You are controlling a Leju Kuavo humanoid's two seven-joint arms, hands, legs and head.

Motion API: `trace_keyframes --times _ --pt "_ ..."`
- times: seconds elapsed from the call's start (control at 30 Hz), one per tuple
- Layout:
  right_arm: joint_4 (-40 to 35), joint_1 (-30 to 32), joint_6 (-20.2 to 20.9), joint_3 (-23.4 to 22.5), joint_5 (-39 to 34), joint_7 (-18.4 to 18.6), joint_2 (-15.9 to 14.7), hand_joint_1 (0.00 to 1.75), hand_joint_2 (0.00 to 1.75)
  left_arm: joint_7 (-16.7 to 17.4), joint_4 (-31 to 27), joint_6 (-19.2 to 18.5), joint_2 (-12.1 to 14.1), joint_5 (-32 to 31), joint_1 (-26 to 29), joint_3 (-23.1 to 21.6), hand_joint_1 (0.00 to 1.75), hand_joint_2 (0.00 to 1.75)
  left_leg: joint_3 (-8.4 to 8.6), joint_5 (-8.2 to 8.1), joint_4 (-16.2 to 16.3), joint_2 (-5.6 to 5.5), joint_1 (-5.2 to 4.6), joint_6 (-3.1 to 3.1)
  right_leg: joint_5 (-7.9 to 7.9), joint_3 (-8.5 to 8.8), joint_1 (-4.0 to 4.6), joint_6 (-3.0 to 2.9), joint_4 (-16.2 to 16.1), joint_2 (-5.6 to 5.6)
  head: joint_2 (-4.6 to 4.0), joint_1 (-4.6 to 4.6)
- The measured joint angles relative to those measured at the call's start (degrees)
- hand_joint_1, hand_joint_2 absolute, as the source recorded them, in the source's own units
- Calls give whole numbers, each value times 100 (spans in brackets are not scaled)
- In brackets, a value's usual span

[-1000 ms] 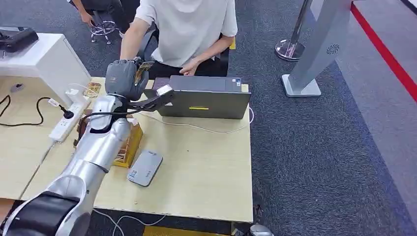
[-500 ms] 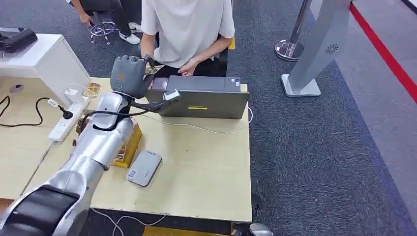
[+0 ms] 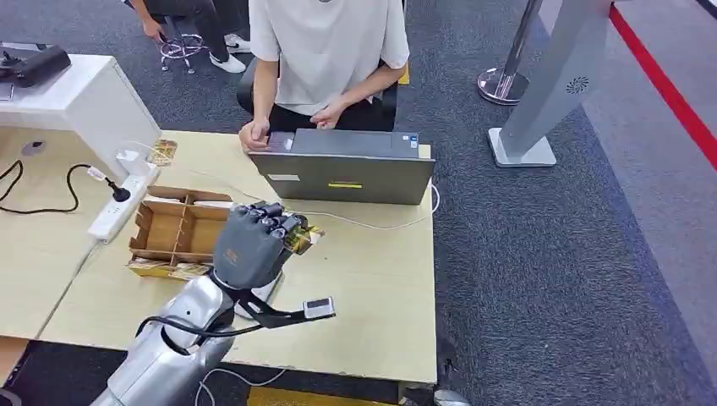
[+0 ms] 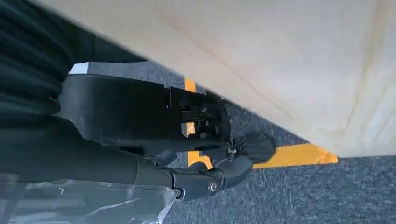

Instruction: Pass the card to the sensor for recognition and then transmit it.

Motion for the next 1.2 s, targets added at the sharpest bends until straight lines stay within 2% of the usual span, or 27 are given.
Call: trace_keyframes --times 0.07,0.17,0.3,0.37,0.5,0.67,0.9,1.07,1.2 --pt "2 2 -11 -19 -28 -4 -17 0 175 43 -91 -159 76 -6 119 -39 175 175 0 1 0 -3 -2 0 0 0 -2 0 -1 -4 0 0" --pt "6 6 -9 -63 -41 -11 -41 0 175 275 -1 -809 170 94 100 -68 175 175 1 4 1 -8 -3 1 1 0 -4 0 -2 -9 0 -2" --pt "9 7 0 -103 -68 -20 -68 0 175 719 773 -2174 118 116 -230 -144 175 175 1 13 2 -16 -3 -6 6 0 -4 1 -1 -17 0 -2" --pt "9 14 9 -116 -98 -26 -81 0 175 839 1160 -2386 20 81 -356 -166 175 175 0 14 3 -15 -3 -5 9 0 -4 1 -1 -16 0 0" --pt "9 22 9 -133 -142 -35 -107 0 175 918 1688 -2518 -157 59 -460 -258 175 175 -2 14 3 -15 -7 -3 9 0 -7 1 -2 -14 0 0" --pt "9 43 28 -221 -216 7 -157 0 175 852 1784 -2500 -179 140 -348 -413 175 175 -8 10 3 -19 -8 -1 4 -1 -9 6 -2 -17 0 0" --pt "9 111 42 -282 -251 0 -243 0 175 754 1668 -2520 -44 365 -157 -477 175 175 -9 11 2 -25 -8 -1 4 -1 -9 7 -2 -24 0 0" --pt "9 143 13 -289 -240 -22 -288 0 175 868 1616 -2496 63 422 -68 -481 175 175 -10 11 2 -25 -8 0 4 0 -9 7 -2 -24 0 0" --pt "9 164 -4 -330 -269 -88 -326 0 175 936 1467 -2354 249 453 138 -479 175 175 -11 11 2 -25 -8 0 4 0 -9 7 -2 -24 0 0"
